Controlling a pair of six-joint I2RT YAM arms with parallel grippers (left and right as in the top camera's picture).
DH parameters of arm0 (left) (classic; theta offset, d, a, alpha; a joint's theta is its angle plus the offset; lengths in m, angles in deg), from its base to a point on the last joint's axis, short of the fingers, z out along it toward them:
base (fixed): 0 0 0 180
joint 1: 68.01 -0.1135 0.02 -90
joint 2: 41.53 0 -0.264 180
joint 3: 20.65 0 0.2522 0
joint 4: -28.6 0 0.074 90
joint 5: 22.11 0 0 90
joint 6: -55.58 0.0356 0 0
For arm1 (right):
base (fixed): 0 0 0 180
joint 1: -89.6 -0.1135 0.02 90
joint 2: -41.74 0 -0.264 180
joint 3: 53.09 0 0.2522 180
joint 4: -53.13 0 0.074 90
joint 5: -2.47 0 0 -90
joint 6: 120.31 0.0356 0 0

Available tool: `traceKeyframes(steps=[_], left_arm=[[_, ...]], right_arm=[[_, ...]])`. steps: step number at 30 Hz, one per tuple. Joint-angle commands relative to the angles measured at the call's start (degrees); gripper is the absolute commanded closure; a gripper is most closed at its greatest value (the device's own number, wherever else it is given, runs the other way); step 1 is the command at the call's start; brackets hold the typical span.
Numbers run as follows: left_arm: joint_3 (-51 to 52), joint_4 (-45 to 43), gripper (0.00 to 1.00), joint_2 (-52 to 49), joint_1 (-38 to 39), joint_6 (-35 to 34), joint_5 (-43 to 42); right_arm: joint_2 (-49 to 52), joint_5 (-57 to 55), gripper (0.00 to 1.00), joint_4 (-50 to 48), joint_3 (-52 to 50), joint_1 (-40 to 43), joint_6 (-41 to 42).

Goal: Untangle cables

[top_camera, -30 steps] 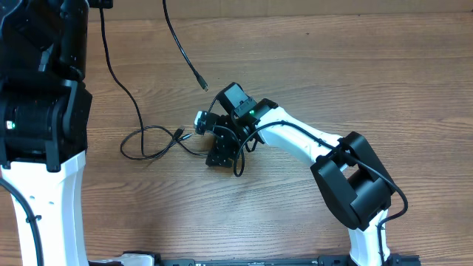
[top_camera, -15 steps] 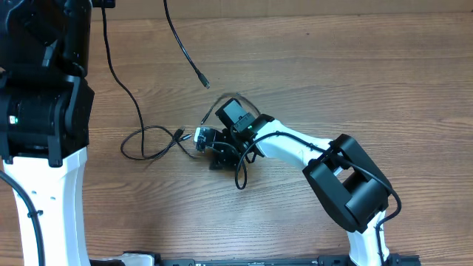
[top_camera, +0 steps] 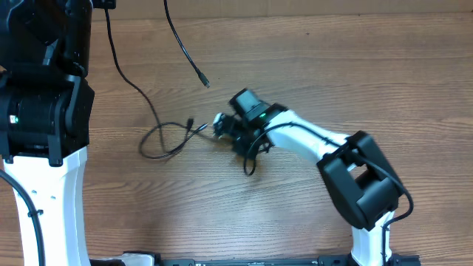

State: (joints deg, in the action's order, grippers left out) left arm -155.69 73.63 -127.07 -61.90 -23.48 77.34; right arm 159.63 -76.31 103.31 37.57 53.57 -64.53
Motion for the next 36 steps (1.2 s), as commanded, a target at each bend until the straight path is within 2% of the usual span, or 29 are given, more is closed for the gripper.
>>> traceKeyframes(steps=[1,17,21,26,36], left_arm=[[-1.07,0.79,0.96,-0.33,-0.26,1.27,0.20],[-1.07,4.13,0.96,-0.92,-10.23,0.83,0.22],[-1.07,5.40,0.96,-1.14,-13.90,-2.82,3.28],[-1.07,8.37,0.96,-1.36,-17.03,-5.84,3.10],[-1.03,18.10,0.96,-4.83,-17.00,-5.77,-10.84]], right_arm=[[2.14,-7.54,0.96,2.29,-1.64,8.33,4.33],[2.14,-4.66,0.96,5.53,-1.64,42.14,16.90],[2.14,-0.11,0.96,5.53,-1.64,48.04,18.01],[2.14,6.12,0.96,5.35,-1.64,51.95,19.26],[2.14,6.86,0.96,5.70,-1.64,49.40,19.21]])
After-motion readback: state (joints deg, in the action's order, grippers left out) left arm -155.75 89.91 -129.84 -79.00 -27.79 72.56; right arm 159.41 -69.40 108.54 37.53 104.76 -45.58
